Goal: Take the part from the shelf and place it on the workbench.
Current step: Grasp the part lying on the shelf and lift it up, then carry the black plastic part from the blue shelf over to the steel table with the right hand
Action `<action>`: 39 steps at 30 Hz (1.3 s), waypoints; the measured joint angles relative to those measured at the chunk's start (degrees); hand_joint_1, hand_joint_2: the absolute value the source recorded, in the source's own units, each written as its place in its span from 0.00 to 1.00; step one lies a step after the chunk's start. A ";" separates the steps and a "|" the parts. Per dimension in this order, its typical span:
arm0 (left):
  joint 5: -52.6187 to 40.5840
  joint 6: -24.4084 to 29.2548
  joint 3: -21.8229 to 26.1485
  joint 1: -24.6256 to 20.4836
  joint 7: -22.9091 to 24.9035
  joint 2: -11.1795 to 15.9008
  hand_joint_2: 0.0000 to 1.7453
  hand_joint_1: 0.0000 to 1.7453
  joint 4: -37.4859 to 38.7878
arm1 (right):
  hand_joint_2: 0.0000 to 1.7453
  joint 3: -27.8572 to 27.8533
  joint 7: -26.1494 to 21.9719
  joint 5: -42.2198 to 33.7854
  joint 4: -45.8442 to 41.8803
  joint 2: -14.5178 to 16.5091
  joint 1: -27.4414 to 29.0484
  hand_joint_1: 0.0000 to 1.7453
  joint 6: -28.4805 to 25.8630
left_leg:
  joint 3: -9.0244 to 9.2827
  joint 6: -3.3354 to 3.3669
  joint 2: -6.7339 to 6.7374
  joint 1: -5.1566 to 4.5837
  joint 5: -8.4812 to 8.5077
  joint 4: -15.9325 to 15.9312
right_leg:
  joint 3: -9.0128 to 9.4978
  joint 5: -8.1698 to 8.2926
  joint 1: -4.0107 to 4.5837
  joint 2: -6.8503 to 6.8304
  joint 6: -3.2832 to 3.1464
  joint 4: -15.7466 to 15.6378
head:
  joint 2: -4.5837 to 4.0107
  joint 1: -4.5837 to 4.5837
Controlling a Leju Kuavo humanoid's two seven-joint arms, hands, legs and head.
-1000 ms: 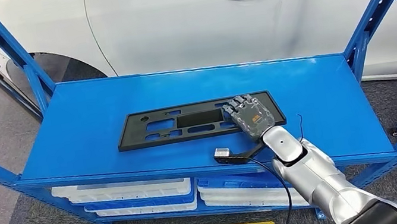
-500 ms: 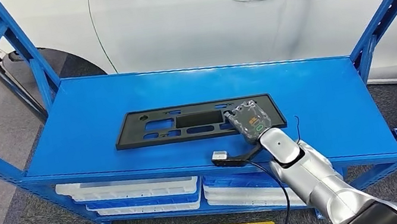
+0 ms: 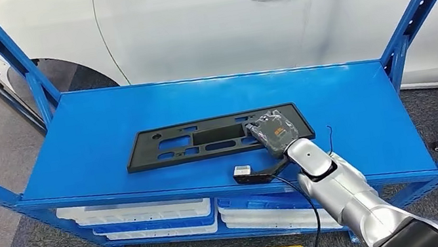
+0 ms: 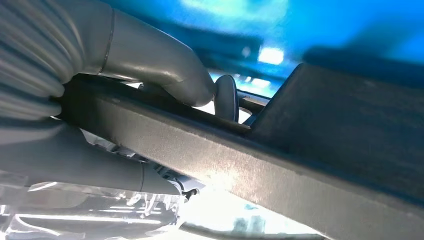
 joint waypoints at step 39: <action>0.66 -0.60 0.10 0.09 -1.02 0.03 0.00 0.00 0.02 | 1.00 -2.36 -11.66 -36.49 -25.94 -3.28 -0.80 1.00 16.92 | 6.40 1.10 -0.09 -0.15 7.80 -15.51 | -0.82 -0.45 0.47 0.25 1.35 1.15 | 0.00 0.00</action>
